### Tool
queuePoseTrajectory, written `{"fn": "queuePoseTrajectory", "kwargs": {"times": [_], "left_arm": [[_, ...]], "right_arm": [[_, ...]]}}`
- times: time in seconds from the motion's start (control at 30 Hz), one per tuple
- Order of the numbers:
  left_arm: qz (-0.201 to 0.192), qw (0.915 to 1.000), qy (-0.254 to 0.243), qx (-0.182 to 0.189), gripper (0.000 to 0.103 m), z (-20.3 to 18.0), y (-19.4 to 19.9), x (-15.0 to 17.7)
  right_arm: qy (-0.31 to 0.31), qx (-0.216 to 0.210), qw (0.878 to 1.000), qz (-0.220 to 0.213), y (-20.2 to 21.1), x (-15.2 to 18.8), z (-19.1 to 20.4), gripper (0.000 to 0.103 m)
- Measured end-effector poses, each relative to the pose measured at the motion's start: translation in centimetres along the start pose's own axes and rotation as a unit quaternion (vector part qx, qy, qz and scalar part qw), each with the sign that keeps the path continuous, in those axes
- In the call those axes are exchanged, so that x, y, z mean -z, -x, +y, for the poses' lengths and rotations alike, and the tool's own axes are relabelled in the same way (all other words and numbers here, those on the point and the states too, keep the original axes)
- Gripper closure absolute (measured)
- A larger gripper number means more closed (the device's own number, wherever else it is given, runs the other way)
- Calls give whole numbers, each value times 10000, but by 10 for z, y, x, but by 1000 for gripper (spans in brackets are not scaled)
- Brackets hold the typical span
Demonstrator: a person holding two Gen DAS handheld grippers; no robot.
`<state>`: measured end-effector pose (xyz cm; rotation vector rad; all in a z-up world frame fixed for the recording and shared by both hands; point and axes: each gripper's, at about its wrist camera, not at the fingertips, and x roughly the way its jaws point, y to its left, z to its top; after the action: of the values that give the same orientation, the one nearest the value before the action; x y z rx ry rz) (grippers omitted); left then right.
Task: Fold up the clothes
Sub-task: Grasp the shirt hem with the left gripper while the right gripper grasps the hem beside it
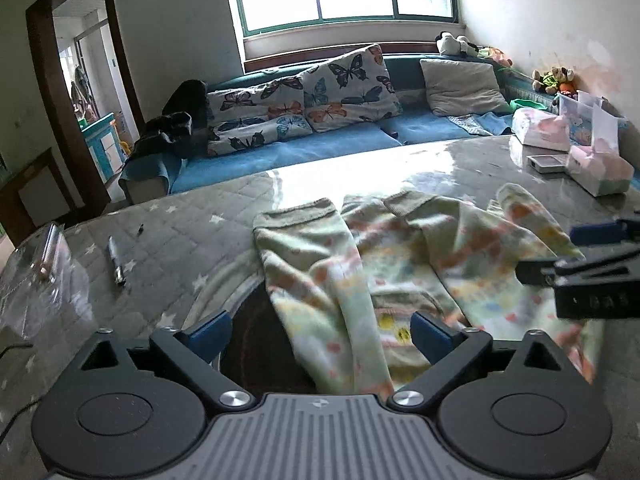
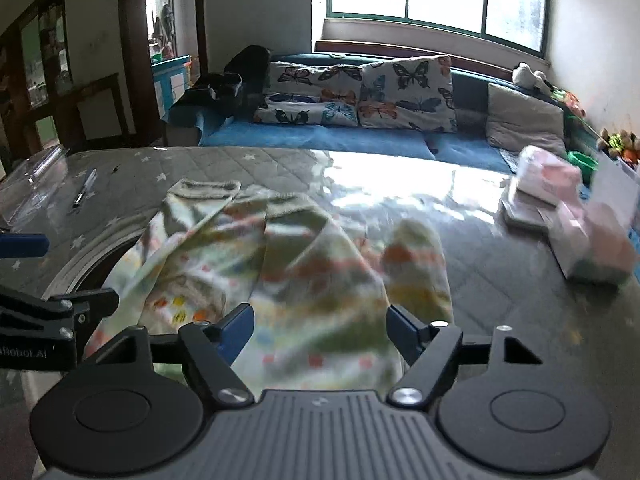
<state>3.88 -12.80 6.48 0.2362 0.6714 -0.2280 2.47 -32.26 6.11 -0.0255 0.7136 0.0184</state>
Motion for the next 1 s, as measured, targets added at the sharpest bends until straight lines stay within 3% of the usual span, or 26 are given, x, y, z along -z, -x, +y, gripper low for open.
{"fn": "queuePoseTrajectory", "kwargs": {"times": [0.13, 0.33, 0.5, 0.53, 0.67, 0.73, 0.83, 1.0], "left_arm": [[89, 9999, 46, 74, 15, 1, -22, -11], [165, 9997, 37, 178, 16, -1, -51, -22], [298, 9995, -10, 123, 23, -3, -72, -28], [328, 9994, -20, 107, 30, -3, -76, -27], [488, 9987, 45, 124, 54, 2, -87, -24], [512, 9985, 82, 145, 77, 6, -87, -22], [492, 9984, 211, 178, 94, 14, -84, -19], [303, 9982, 524, 42, 99, 35, -62, -19]], "right_arm": [[86, -2, 10000, -7, -27, -20, -2, 37], [121, 9, 9999, 61, -63, -36, -7, 44], [90, -7, 9997, 220, -91, -42, -12, 50], [105, 10, 9996, 253, -95, -42, -12, 53], [-16, -139, 9990, 413, -107, -39, -17, 81], [-50, -190, 9990, 392, -104, -38, -18, 90], [-62, -211, 9994, 269, -92, -37, -18, 97], [-176, -150, 9997, -41, -60, -36, -24, 98]]}}
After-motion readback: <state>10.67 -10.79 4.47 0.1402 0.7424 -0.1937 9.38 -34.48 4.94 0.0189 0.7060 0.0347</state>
